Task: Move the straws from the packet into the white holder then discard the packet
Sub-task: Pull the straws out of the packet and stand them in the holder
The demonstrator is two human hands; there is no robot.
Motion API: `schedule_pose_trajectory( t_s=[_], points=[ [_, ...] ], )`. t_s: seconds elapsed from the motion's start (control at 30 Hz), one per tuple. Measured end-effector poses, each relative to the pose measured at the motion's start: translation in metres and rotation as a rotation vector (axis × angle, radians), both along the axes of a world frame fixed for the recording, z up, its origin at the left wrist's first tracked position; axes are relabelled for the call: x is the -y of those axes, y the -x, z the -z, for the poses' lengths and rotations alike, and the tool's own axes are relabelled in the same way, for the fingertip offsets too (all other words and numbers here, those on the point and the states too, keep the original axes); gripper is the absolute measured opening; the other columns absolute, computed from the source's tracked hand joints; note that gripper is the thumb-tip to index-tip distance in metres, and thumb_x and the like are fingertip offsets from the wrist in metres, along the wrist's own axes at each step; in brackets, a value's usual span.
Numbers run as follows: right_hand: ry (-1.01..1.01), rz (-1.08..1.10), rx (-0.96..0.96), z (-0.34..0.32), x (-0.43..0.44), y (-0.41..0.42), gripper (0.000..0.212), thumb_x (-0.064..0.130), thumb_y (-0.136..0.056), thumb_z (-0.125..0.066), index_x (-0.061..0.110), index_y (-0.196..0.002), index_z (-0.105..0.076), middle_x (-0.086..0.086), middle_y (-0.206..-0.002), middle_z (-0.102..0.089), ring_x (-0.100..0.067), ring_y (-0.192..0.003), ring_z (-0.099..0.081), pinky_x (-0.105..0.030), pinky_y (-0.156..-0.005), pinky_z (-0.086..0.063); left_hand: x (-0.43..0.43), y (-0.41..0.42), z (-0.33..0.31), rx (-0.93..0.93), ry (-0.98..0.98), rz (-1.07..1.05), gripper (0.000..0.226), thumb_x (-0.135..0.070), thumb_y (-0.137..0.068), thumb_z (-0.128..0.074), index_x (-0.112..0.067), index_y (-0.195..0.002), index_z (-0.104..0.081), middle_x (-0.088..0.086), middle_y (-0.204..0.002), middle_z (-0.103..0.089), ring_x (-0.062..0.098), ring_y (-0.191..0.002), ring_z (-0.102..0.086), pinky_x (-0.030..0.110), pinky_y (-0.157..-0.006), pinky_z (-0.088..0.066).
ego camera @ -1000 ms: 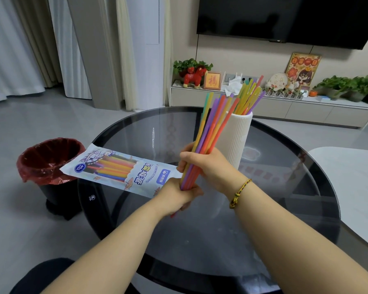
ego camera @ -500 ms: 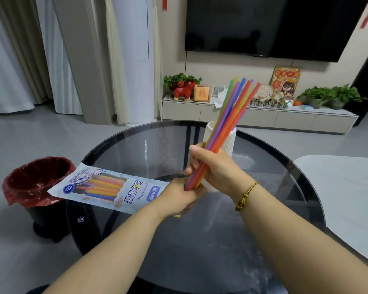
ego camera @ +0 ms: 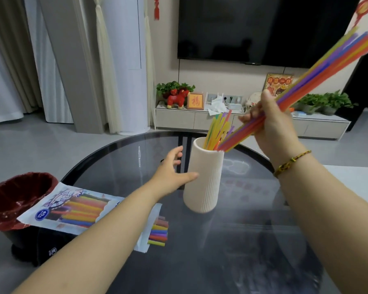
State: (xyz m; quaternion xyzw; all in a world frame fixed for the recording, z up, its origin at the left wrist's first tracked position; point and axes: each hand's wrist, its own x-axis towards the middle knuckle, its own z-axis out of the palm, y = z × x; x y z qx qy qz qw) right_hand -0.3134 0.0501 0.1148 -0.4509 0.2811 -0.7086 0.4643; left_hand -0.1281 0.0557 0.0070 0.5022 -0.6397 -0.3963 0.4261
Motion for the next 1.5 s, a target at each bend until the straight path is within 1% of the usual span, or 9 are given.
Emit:
schedule_pose_trajectory(
  t_s=[0.23,0.37,0.5,0.63,0.77,1.07,1.27,1.4,1.5],
  points=[
    [-0.004,0.087,-0.161,-0.002,0.031,-0.024,0.035,0.017,-0.092,-0.047,0.015,-0.057,-0.046,0.006,-0.031,-0.050,-0.007,-0.038,-0.055,-0.031,-0.063,-0.049,0.035,0.031,-0.020,0.022,-0.019,0.038,0.117,-0.029,-0.062,-0.079,-0.030,-0.140,0.009,-0.001,-0.149,-0.021,0.017,-0.134,-0.024,0.038,-0.104,-0.027],
    [-0.062,0.111,-0.322,0.010,0.040,-0.042,0.033,0.010,-0.088,-0.050,0.014,-0.056,-0.050,0.005,-0.035,-0.054,-0.007,-0.040,-0.057,-0.026,-0.057,-0.051,0.048,0.039,-0.020,0.050,0.005,0.079,0.119,-0.025,-0.064,-0.077,-0.020,-0.140,0.014,-0.014,-0.112,-0.040,0.006,-0.107,-0.035,0.028,-0.092,-0.027],
    [-0.121,0.055,-0.395,0.026,0.041,-0.049,0.028,-0.001,-0.084,-0.051,0.013,-0.061,-0.050,0.003,-0.040,-0.054,-0.008,-0.040,-0.055,-0.019,-0.048,-0.051,0.050,0.043,-0.016,0.118,0.041,0.048,0.092,-0.033,-0.057,-0.076,-0.023,-0.133,-0.026,-0.013,-0.109,-0.046,0.009,-0.104,-0.046,0.026,-0.085,-0.038],
    [-0.166,0.025,-0.496,0.035,0.038,-0.050,0.022,-0.003,-0.084,-0.051,0.013,-0.069,-0.050,-0.005,-0.058,-0.053,-0.014,-0.053,-0.055,-0.016,-0.048,-0.051,0.051,0.044,-0.016,0.095,0.103,0.047,0.035,-0.026,-0.061,-0.071,-0.041,-0.083,-0.049,-0.015,-0.077,-0.057,0.005,-0.076,-0.057,0.008,-0.050,-0.041],
    [-0.216,0.039,-0.546,0.034,0.041,-0.051,0.013,0.000,-0.081,-0.056,0.011,-0.082,-0.052,-0.010,-0.073,-0.059,-0.015,-0.063,-0.058,-0.016,-0.055,-0.053,0.048,0.042,-0.015,0.085,0.031,0.026,0.077,-0.028,-0.064,-0.075,-0.025,-0.127,-0.031,-0.009,-0.103,-0.048,0.011,-0.095,-0.047,0.021,-0.073,-0.040],
    [-0.148,0.175,-0.564,0.029,0.037,-0.045,0.030,0.019,-0.083,-0.061,0.021,-0.109,-0.046,0.010,-0.079,-0.052,-0.001,-0.072,-0.051,-0.013,-0.060,-0.043,0.039,0.038,-0.010,0.035,0.032,0.071,0.071,-0.022,-0.067,-0.075,-0.027,-0.126,-0.034,-0.015,-0.096,-0.047,0.005,-0.089,-0.047,0.018,-0.070,-0.041],
    [-0.019,0.230,-0.564,0.019,0.026,-0.036,0.045,0.009,-0.088,-0.053,0.009,-0.131,-0.040,0.007,-0.097,-0.058,-0.006,-0.092,-0.054,-0.010,-0.070,-0.050,0.026,0.019,0.001,0.051,-0.060,0.031,0.088,-0.028,-0.072,-0.071,-0.024,-0.140,-0.015,0.001,-0.142,-0.036,0.019,-0.128,-0.036,0.039,-0.102,-0.036],
    [0.009,0.289,-0.535,0.015,0.014,-0.028,0.045,0.001,-0.088,-0.048,0.005,-0.132,-0.039,-0.005,-0.124,-0.054,-0.010,-0.109,-0.048,-0.020,-0.098,-0.041,0.006,-0.001,0.012,0.124,0.004,-0.063,0.057,-0.028,-0.083,-0.058,-0.024,-0.134,-0.034,0.002,-0.146,-0.031,0.017,-0.132,-0.030,0.028,-0.102,-0.026],
    [0.143,0.477,-0.710,0.019,-0.002,-0.026,0.039,0.002,-0.087,-0.048,0.007,-0.125,-0.047,-0.001,-0.120,-0.051,-0.008,-0.113,-0.041,-0.006,-0.092,-0.028,-0.014,-0.020,0.029,0.202,0.095,-0.135,0.031,-0.020,-0.089,-0.049,-0.021,-0.119,-0.054,0.001,-0.142,-0.037,0.015,-0.130,-0.032,0.021,-0.096,-0.022]
  ],
)
